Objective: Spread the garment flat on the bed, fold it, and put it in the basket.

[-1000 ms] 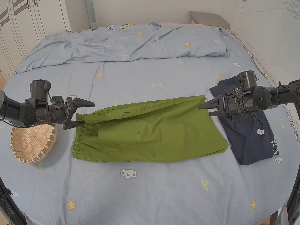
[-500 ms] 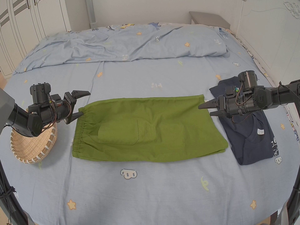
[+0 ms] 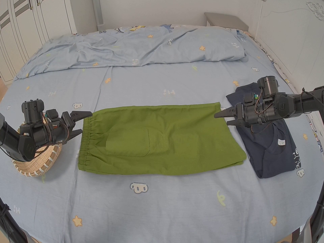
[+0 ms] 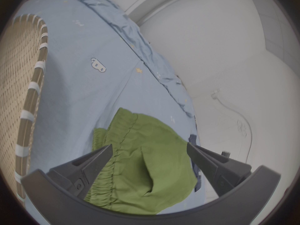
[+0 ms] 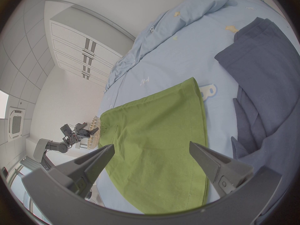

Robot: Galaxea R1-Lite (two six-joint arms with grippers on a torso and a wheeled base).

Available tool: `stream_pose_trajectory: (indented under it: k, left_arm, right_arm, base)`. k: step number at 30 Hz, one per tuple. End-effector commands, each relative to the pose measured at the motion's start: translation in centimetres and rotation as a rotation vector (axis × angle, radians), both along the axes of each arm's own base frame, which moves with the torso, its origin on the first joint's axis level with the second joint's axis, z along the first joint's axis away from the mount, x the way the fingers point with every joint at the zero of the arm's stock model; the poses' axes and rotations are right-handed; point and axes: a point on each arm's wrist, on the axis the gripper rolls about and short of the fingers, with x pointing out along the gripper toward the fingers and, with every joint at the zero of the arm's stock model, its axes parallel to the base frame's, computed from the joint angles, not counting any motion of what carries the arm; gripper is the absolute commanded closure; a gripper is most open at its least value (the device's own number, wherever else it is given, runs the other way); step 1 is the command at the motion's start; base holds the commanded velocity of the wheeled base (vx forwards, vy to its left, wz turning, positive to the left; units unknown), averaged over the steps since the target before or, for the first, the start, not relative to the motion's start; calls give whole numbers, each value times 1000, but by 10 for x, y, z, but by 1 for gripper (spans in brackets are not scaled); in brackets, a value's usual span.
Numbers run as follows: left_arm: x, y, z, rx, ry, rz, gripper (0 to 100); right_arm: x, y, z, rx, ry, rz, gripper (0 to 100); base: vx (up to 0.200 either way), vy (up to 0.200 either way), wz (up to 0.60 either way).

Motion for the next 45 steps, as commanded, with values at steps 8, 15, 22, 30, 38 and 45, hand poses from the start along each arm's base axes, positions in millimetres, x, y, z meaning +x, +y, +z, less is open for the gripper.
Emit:
stream_pose_trajectory:
  k: [8, 15, 22, 30, 38, 45]
  left_arm:
    - [-11, -2, -46, 152, 38, -63, 0]
    - [-4, 4, -67, 174, 69, -63, 0]
    - [-3, 8, -72, 204, 64, -64, 0]
    - [-2, 3, -78, 195, 81, -85, 0]
    - [11, -12, -81, 142, 100, -112, 0]
    - [9, -12, -80, 54, 110, -192, 0]
  right_arm:
    - [-3, 1, -1, -11, -8, 14, 0]
    - [-3, 0, 0, -12, -13, 14, 0]
    - [-3, 0, 0, -13, -12, 15, 0]
    - [-3, 1, -1, -12, -7, 15, 0]
    - [-3, 0, -1, -12, -14, 14, 0]
    - [-2, -1, -1, -13, -13, 10, 0]
  base:
    - [0, 0, 0]
    - [0, 0, 0]
    - [0, 0, 0]
    - [0, 0, 0]
    - [0, 0, 0]
    - [0, 0, 0]
